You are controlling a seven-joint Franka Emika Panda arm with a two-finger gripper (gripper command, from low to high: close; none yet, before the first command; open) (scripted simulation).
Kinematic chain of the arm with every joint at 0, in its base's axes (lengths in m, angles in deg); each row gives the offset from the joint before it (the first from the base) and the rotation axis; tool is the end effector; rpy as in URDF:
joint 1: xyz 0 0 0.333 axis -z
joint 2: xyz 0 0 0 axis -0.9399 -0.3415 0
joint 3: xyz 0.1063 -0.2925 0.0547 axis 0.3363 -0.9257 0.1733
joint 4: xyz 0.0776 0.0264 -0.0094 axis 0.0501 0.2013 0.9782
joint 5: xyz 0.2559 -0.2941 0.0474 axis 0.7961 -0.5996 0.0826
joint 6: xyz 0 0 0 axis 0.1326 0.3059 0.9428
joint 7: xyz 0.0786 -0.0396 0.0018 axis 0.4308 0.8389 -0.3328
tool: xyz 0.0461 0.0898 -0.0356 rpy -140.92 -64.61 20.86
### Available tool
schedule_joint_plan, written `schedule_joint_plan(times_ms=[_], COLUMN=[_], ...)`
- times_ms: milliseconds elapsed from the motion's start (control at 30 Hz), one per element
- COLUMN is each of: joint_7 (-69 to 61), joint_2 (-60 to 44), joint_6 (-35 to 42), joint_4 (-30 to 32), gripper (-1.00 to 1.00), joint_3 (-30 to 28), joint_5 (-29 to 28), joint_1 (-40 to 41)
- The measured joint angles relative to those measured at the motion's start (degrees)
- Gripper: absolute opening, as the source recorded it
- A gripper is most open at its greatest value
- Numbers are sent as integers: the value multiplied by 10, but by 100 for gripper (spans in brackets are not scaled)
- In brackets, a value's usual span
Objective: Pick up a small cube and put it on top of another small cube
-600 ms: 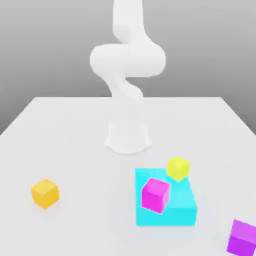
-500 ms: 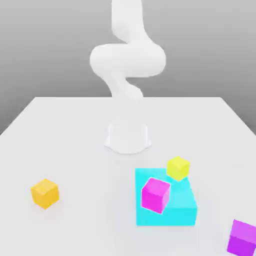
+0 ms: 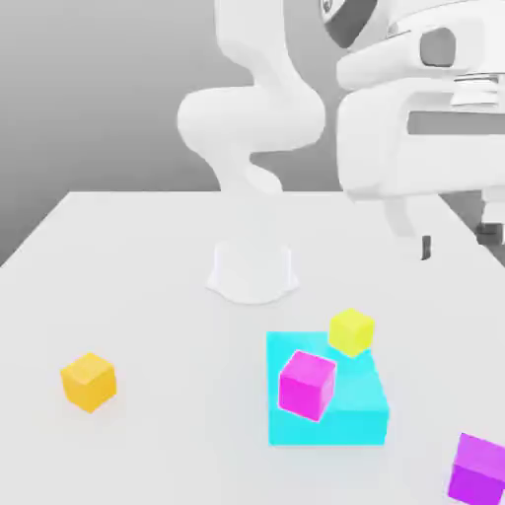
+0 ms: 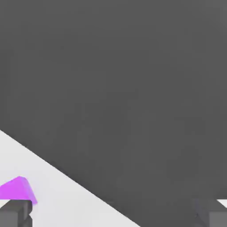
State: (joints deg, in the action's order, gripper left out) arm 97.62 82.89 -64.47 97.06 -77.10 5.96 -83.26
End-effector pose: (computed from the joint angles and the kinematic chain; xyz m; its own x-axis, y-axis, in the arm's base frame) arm 0.5056 0.1794 0.4071 0.9596 -0.0899 0.2664 -0.0678 -0.9935 -0.0913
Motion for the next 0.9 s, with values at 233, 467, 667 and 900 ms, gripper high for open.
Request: schedule_joint_plan(times_ms=[233,467,667,900], joint_7=[-55,-71,-66,-82], joint_2=[-147,-293,-327,-256], joint_6=[-40,-106,-132,-76], joint_4=[-5,-20,-27,-12], gripper=[0,0,-100,-100], joint_3=[22,22,13,31], joint_5=[-26,-68,-76,-55], joint_1=[-39,-72,-79,-67])
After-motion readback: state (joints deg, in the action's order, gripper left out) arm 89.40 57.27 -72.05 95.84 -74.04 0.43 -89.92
